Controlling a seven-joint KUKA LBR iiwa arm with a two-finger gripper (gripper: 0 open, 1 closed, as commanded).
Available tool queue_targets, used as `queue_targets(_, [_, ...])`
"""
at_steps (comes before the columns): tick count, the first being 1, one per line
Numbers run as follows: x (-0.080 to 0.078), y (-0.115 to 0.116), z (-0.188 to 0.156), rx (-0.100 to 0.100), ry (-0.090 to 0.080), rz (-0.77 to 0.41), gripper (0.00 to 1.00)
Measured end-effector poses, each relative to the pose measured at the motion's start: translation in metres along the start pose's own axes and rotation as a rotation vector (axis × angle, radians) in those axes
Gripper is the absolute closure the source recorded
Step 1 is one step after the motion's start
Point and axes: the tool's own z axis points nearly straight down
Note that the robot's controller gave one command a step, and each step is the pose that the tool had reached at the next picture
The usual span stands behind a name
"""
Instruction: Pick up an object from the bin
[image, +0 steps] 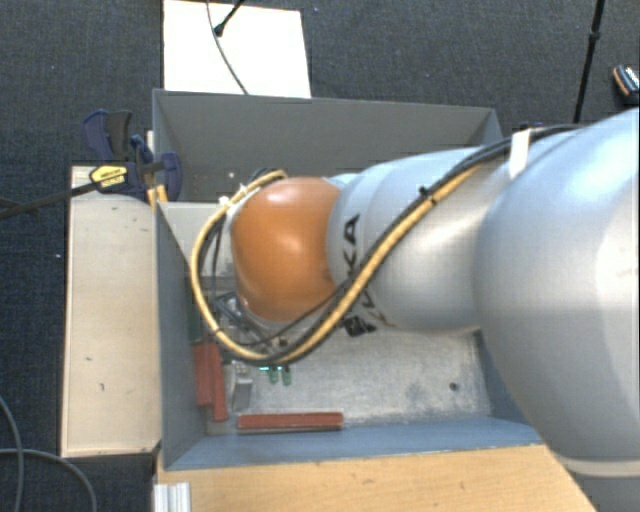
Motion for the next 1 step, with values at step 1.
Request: queue_targets(1, [0.0189, -0.0767, 0.0833, -0.002, -0.015, -0.042, 0.00])
